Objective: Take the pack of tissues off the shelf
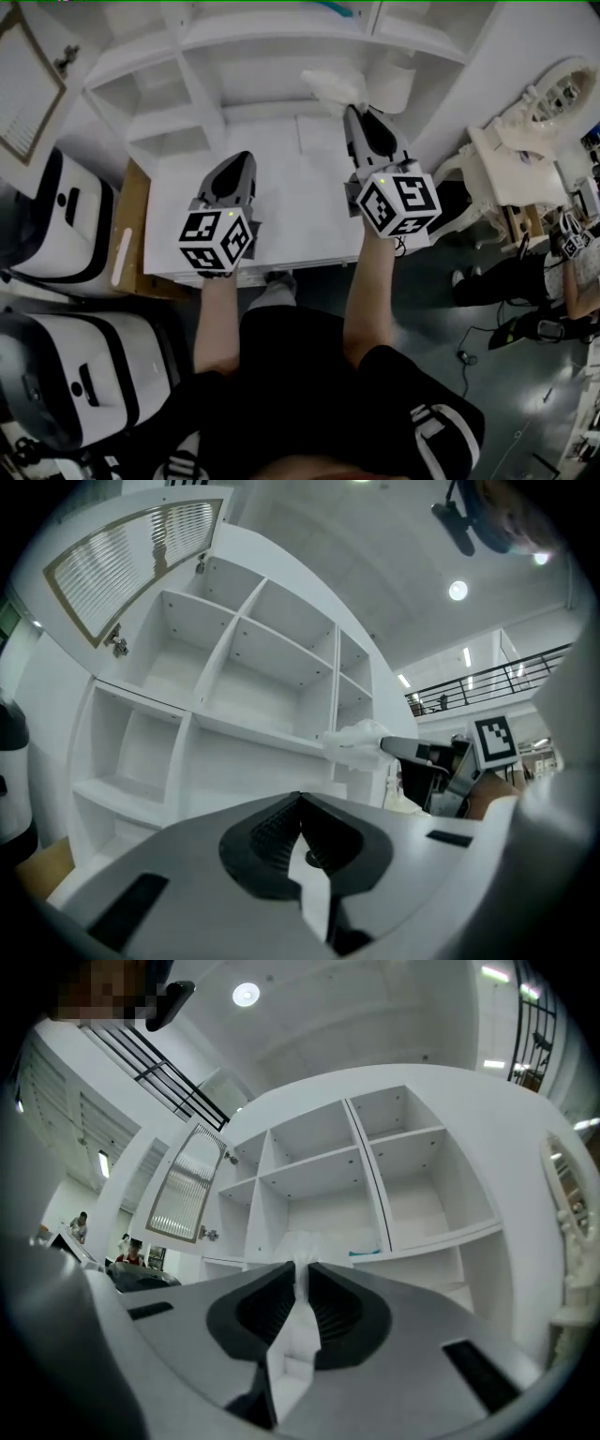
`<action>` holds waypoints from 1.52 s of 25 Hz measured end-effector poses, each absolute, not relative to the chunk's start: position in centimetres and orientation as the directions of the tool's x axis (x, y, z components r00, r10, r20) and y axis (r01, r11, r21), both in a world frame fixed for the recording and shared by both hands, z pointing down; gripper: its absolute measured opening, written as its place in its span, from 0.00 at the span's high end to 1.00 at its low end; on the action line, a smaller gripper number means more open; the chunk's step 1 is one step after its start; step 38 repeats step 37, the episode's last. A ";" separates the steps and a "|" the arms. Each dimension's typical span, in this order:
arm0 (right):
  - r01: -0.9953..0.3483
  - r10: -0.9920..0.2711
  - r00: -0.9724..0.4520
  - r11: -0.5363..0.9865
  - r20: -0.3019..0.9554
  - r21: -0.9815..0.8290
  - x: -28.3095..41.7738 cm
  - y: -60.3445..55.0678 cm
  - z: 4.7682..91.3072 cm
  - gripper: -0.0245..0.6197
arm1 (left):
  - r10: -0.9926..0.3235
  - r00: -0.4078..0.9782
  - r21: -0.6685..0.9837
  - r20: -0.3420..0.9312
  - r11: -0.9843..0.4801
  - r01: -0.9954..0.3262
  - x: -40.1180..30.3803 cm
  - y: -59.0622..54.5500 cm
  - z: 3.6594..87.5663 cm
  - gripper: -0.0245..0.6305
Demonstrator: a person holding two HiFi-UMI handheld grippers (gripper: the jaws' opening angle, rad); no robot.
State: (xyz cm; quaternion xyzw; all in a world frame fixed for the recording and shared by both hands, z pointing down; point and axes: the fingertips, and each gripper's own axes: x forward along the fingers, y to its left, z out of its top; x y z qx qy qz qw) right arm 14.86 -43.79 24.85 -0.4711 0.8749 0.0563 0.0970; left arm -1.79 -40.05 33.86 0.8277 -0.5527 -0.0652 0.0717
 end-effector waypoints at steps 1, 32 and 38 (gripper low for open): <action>-0.837 -0.818 -0.532 0.546 -0.217 -0.008 15.3 -43.1 25.6 0.87 | -0.923 0.384 0.193 -0.029 -0.382 -0.904 -1.3 -39.6 34.0 0.95; -0.849 -0.844 -0.526 0.528 -0.109 0.009 16.3 -34.3 32.8 0.87 | -0.880 0.475 0.193 0.000 -0.466 -0.863 3.1 -33.0 36.7 0.95; -0.841 -0.835 -0.539 0.541 -0.108 0.014 15.5 -34.6 32.9 0.87 | -0.885 0.465 0.195 0.003 -0.455 -0.869 2.5 -33.4 36.9 0.95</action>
